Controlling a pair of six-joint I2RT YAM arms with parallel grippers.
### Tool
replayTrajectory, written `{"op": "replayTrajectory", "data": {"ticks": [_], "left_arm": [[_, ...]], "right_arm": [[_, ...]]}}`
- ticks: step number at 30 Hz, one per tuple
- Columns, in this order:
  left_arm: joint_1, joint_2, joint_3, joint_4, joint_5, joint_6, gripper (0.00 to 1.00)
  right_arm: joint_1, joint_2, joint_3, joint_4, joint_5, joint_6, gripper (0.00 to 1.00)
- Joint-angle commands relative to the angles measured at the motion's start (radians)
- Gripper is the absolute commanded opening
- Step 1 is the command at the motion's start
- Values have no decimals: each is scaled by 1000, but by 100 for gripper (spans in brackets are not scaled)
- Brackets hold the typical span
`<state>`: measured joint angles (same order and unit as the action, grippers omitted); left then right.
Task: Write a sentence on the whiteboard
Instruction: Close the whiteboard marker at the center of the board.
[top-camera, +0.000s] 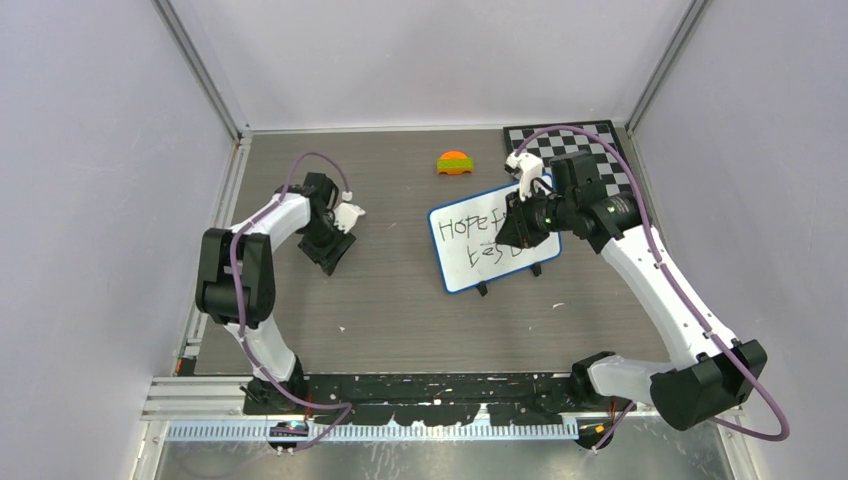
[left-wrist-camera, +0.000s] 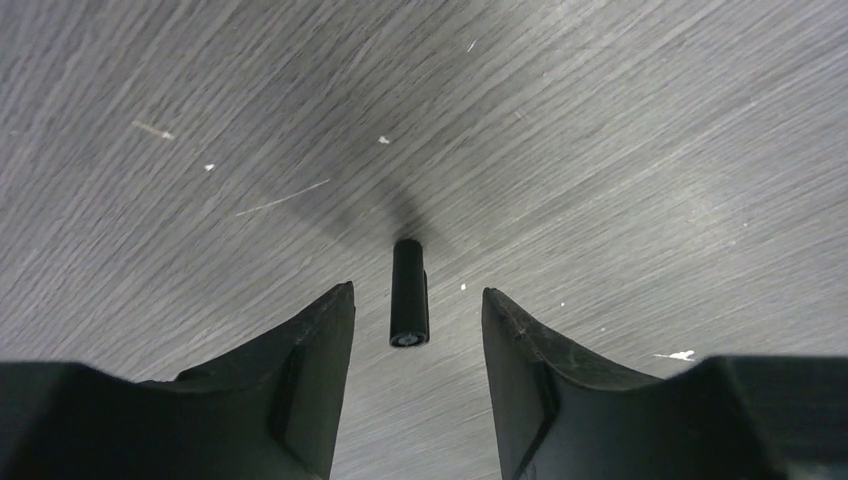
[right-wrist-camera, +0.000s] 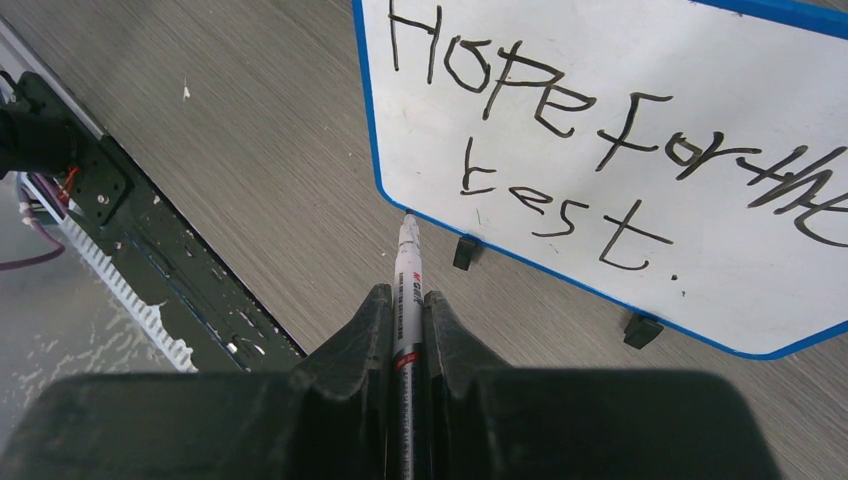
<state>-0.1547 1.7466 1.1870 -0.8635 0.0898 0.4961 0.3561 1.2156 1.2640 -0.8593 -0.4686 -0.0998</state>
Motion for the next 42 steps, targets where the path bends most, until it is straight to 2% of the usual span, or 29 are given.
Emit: {"op": "replayTrajectory", "data": {"ticks": [1,4,8,10,13,18,24,26,29,34,36,40,42], "left_arm": [[6,24,24,37,-4,-24,50],[6,40,37,41,-18,-27,41],[6,48,68,16,-17,-40,21],[6,32,89,-15,2,-47,10],[6,-26,130,-75,69,-71,1],[7,-218,175,-141,332,-135,0],[9,-397,259,-94,684,-326,0],[9,-442,268,-15,804,-444,0],[8,-516,208,234,967,-707,0],[5,-588,23,862,1122,-1244,0],[-2,-590,1,964,1141,-1334,0],[-44,-612,-42,1074,1143,-1431,0],[-52,-623,-87,1215,1139,-1538,0]], "right_arm": [[4,-34,35,4,7,-5,0],[4,-34,30,6,6,-4,0],[4,-34,40,9,7,-5,0],[4,-33,54,11,-2,-4,0],[4,-20,96,2,-28,3,0],[4,3,167,31,-139,57,0],[5,40,231,187,-286,249,0],[5,73,262,244,-348,322,0],[9,100,273,359,-430,454,0],[29,111,176,696,-571,781,0],[42,109,157,753,-579,824,0],[59,97,144,764,-588,850,0],[65,95,137,785,-596,876,0]]}}
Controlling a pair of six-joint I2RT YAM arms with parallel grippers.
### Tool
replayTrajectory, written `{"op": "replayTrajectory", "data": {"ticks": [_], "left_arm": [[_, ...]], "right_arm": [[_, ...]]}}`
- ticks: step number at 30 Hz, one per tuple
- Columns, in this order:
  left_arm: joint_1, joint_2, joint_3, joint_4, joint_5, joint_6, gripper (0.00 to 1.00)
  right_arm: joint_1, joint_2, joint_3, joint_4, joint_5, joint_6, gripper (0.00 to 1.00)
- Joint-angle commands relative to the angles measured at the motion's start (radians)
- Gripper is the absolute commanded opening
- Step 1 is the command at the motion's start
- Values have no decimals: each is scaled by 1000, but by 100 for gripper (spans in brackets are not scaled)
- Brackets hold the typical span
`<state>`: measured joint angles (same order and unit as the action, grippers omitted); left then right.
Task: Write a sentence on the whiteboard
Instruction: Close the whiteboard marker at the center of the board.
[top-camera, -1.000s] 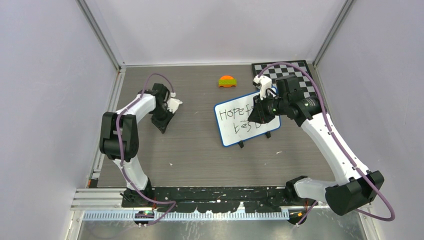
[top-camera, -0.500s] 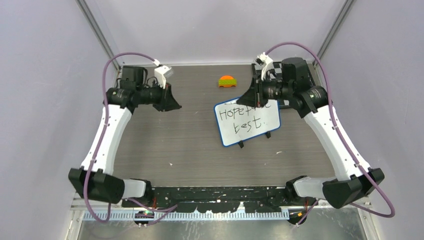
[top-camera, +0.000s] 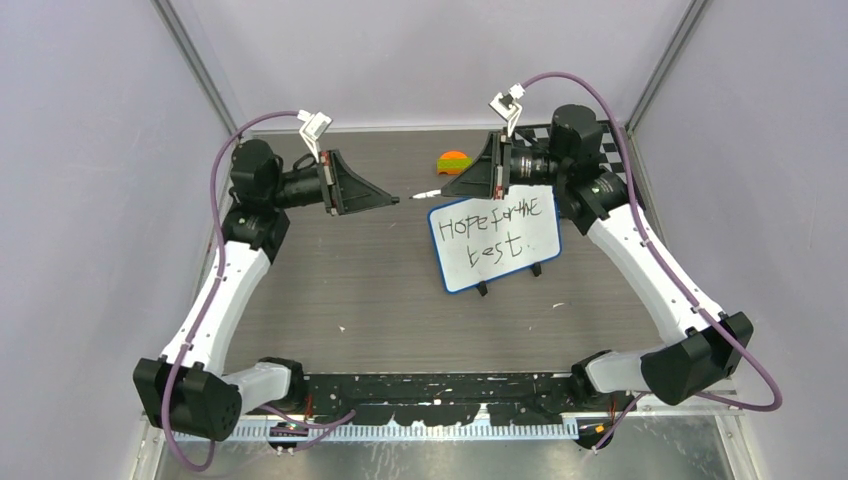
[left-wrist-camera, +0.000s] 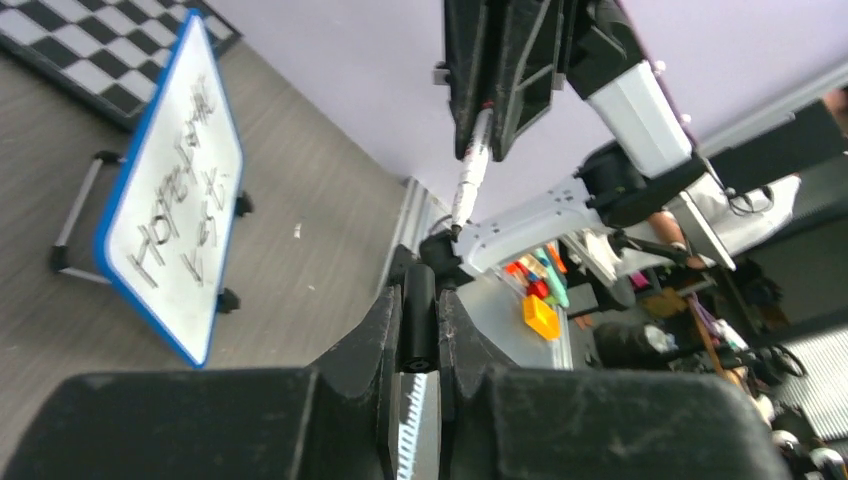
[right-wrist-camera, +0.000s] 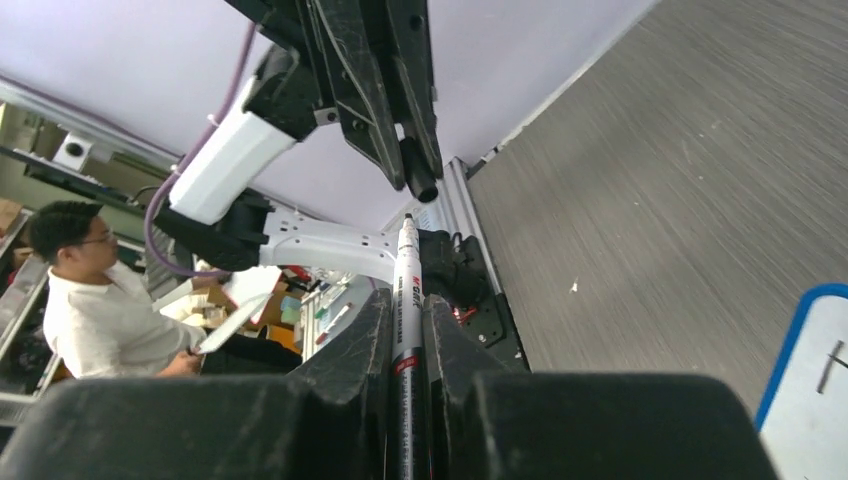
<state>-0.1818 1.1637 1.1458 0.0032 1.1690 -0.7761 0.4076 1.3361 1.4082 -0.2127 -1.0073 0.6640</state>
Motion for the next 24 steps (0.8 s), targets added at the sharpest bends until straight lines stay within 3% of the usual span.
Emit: {"op": "replayTrajectory", "data": {"ticks": [1,11,24], "left_arm": [[-25,-39,-67,425,59,-315,0],[-35,-23,-112,709,63,-519,0],[-37,-21,-117,640,41,-472,0]], "right_arm": [[15,-26,-12,156,-62,132,0],[21,-24,-30,237,-74,194,0],[20,-28,-19,237,-77,200,0]]}}
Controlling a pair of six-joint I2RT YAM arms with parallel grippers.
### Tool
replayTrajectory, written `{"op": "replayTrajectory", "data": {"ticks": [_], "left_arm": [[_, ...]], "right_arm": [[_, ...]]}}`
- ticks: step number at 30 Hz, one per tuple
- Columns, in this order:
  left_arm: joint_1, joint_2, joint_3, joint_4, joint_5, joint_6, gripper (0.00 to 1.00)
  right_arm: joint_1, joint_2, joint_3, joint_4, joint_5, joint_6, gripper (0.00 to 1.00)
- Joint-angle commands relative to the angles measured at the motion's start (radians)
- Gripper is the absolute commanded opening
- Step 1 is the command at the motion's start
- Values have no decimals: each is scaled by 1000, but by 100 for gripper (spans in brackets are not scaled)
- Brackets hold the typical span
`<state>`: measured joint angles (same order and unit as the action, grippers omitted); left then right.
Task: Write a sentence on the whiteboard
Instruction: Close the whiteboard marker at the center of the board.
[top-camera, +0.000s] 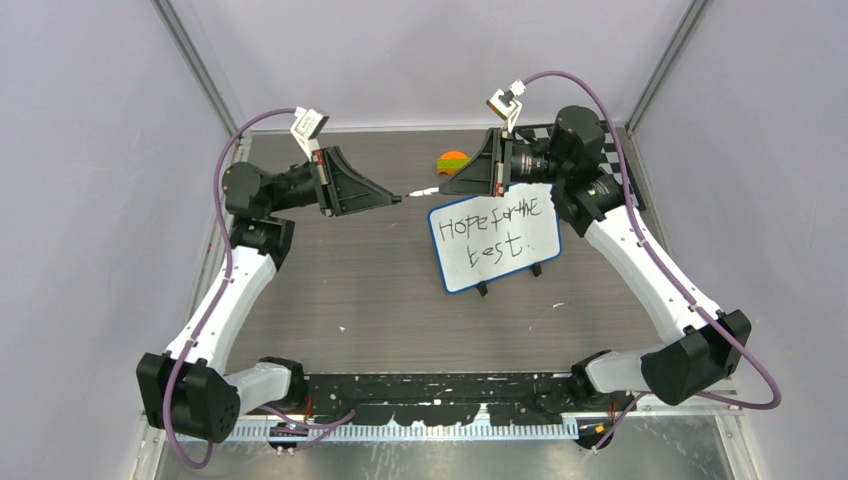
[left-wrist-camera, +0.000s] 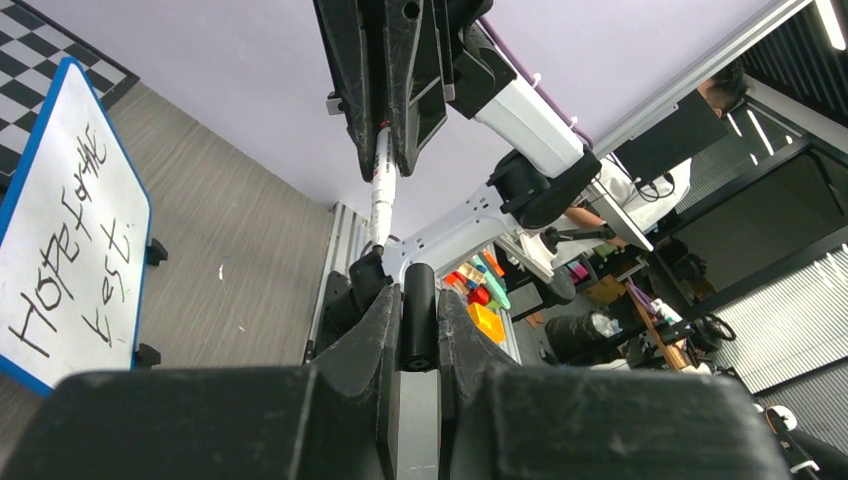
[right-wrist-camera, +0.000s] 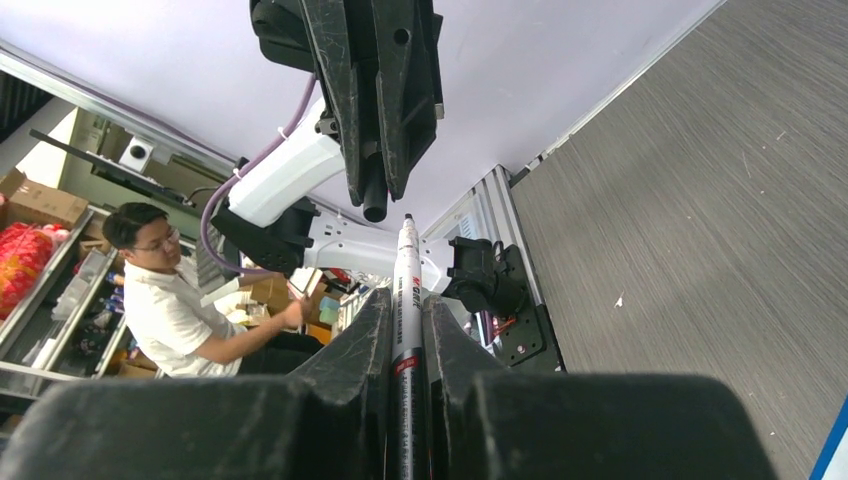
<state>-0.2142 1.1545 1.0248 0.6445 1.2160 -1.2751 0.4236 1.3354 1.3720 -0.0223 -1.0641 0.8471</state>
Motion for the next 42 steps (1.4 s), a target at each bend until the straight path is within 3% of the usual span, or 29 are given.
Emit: {"op": "replayTrajectory", "data": {"ticks": [1,13,31,42], "left_arm": [[-5,-12,3,-2,-8,28,0],[-14,-11,16,-101,-9,105,0],[-29,-7,23,-103,-26,93,0],[-31,1,0,50,-61,-33,0]], "right_arm": [[5,-28,18,47,-20,18,0],[14,-28,24,47,-27,24,0],[33,-17,11,43,-15,15,0],[37,-15,7,38,-10,4,0]]}}
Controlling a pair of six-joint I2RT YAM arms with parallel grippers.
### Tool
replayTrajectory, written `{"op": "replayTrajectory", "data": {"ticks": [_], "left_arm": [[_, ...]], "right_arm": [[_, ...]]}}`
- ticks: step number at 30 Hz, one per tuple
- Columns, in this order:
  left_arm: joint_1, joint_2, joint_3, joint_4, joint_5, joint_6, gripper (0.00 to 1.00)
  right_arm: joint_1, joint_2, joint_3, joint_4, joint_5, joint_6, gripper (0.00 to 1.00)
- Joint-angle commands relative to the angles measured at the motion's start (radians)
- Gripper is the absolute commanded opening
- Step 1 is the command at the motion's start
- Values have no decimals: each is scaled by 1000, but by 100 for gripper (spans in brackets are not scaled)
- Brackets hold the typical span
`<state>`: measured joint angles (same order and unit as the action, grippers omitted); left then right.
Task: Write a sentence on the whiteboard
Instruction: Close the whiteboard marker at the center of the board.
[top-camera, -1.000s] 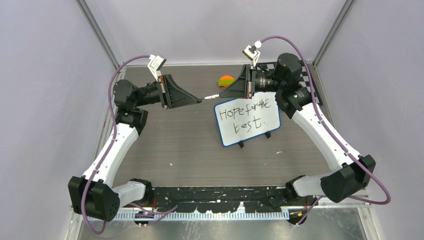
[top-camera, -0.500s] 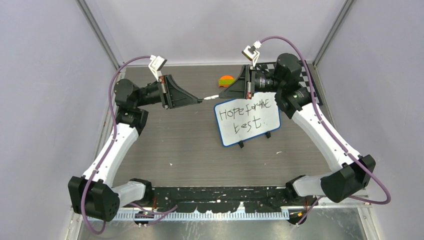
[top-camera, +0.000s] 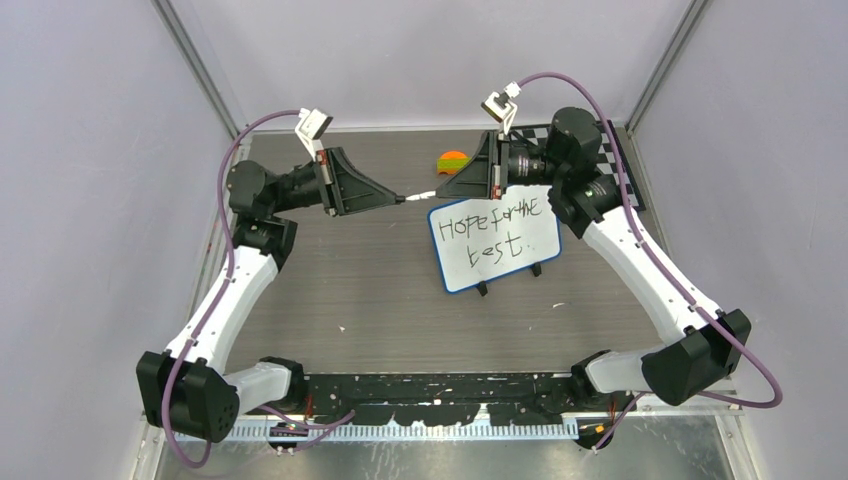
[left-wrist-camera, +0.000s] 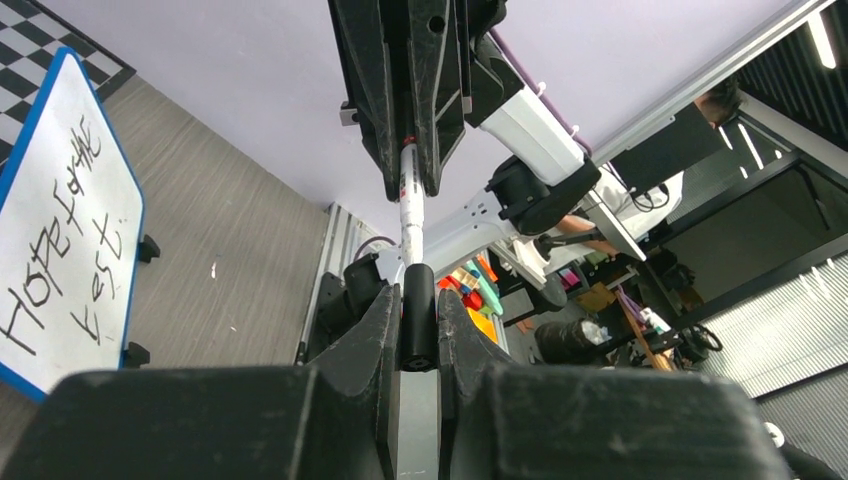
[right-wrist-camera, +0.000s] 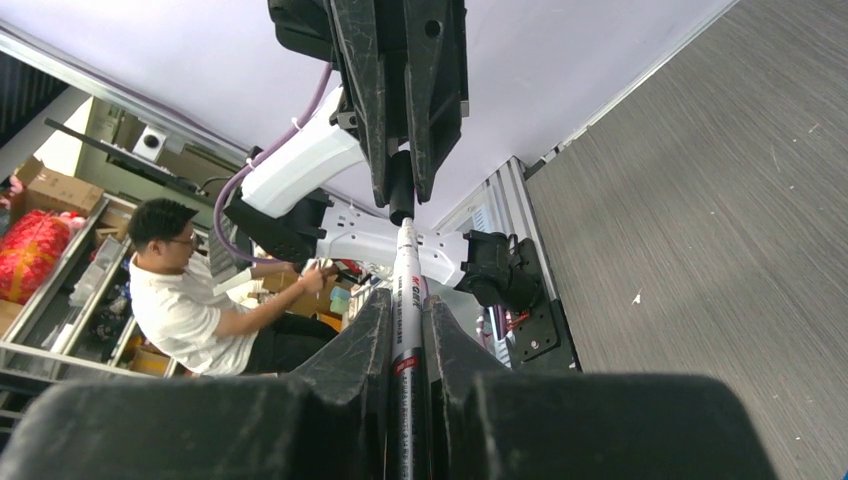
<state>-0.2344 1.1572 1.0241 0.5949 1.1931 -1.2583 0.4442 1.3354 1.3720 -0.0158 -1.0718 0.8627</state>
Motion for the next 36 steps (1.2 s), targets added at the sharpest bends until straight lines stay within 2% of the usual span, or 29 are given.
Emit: {"op": "replayTrajectory", "data": {"ticks": [1,20,36], "left_arm": [[-11,-1,1,101,-44,-51,0],[-62,40,2,14,-90,4,0],[-107,140,-11,131,-131,-56,0]], "right_arm": [[17,-16,8,32,-2,-12,0],[66,35,45,24,89,-16,0],[207,142,115,-25,134,-66,0]]}}
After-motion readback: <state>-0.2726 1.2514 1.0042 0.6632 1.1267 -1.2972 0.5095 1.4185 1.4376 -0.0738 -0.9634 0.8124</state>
